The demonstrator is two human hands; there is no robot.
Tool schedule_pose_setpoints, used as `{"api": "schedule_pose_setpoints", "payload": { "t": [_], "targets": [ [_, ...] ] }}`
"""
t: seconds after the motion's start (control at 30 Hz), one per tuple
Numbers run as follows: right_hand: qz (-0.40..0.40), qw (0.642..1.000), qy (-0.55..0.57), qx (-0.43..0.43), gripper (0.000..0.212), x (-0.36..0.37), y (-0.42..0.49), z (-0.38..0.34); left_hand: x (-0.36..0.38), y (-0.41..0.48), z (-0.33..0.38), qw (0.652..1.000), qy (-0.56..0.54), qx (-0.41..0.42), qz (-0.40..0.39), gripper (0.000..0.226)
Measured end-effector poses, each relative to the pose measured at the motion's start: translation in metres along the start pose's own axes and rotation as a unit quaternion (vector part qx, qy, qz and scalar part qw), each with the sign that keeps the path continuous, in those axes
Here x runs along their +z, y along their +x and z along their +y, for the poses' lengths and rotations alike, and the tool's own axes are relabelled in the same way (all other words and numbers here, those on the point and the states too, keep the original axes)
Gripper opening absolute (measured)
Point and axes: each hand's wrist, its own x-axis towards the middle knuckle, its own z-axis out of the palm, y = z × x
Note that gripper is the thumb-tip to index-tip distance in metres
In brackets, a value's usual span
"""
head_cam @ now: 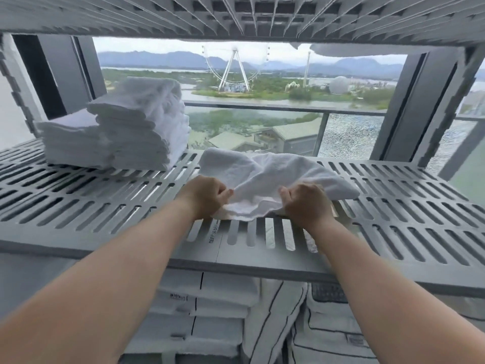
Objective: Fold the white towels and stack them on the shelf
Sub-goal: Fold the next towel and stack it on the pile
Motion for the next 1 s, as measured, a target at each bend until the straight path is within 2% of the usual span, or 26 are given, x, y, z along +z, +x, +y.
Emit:
{"api": "schedule_pose_setpoints", "payload": {
  "t": [0.07, 0.17, 0.23, 0.33, 0.4, 0.6, 0.7, 0.83, 1.0],
  "targets": [
    [-0.006, 0.999, 0.022, 0.030, 0.046, -0.002, -0.001, -0.013, -0.003, -0.005, -0.002, 0.999, -0.015, 0.013, 0.026, 0.033],
    [-0.027, 0.996, 0.062, 0.061, 0.039, -0.004, 0.000, -0.033, -0.007, -0.009, -0.006, 0.994, -0.103, 0.018, 0.039, 0.019],
    [-0.004, 0.994, 0.088, 0.060, 0.031, -0.004, 0.002, -0.047, -0.010, -0.011, -0.008, 0.987, -0.147, 0.014, 0.065, 0.016],
    [0.034, 0.993, 0.102, 0.054, 0.026, -0.005, 0.011, -0.065, -0.013, -0.007, -0.017, 0.983, -0.072, -0.004, 0.168, 0.015],
    [0.047, 0.993, 0.100, 0.051, 0.026, -0.006, 0.022, -0.075, -0.011, 0.000, -0.025, 0.982, -0.034, -0.026, 0.185, 0.020],
    [0.050, 0.994, 0.088, 0.049, 0.029, -0.001, 0.087, -0.088, -0.002, 0.041, -0.053, 0.976, -0.038, -0.149, 0.155, 0.031],
    [0.042, 0.993, 0.101, 0.053, 0.024, 0.009, 0.126, -0.082, -0.003, 0.064, -0.066, 0.971, -0.067, -0.172, 0.150, 0.037],
    [-0.041, 0.991, 0.125, 0.026, 0.036, 0.036, 0.173, -0.068, -0.008, 0.096, -0.070, 0.963, -0.088, -0.213, 0.137, 0.043],
    [-0.145, 0.987, 0.061, -0.026, 0.038, 0.061, 0.212, -0.055, -0.014, 0.135, -0.072, 0.948, -0.103, -0.287, 0.085, 0.056]
  ]
}}
